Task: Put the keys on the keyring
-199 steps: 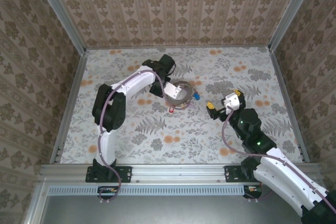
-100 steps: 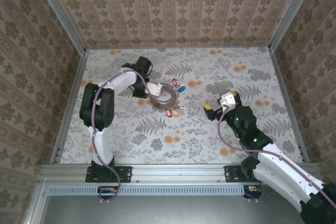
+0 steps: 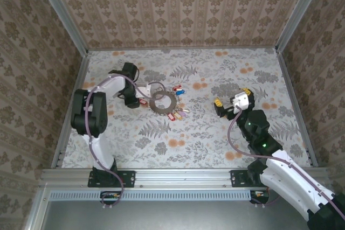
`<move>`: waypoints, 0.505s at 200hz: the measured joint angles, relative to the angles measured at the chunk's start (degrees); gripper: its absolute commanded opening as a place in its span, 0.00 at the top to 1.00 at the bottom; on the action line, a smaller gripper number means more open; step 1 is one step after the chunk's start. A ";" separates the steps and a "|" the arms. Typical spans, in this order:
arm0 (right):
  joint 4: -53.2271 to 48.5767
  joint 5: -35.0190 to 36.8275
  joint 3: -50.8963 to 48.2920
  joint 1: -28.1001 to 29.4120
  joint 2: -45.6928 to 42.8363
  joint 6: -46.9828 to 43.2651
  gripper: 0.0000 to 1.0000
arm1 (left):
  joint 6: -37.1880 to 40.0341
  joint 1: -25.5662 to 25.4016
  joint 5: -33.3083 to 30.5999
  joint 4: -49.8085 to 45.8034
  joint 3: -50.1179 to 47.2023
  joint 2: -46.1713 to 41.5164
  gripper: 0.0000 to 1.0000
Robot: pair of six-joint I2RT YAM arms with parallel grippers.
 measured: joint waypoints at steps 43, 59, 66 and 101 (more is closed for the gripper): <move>1.14 0.68 6.49 -4.44 -1.01 -3.26 0.00 | -10.29 5.79 3.65 5.42 -5.62 -15.15 0.00; 2.12 0.66 9.07 -5.79 -0.55 -3.21 0.00 | -16.17 6.08 4.85 9.84 -8.85 -23.04 0.00; 2.51 0.66 9.77 -6.32 -0.28 -3.04 0.00 | -19.34 6.08 5.84 12.39 -11.04 -27.15 0.00; 2.75 -0.52 9.31 -11.37 1.20 0.87 0.00 | -34.03 6.64 9.62 26.29 -25.77 -45.55 0.00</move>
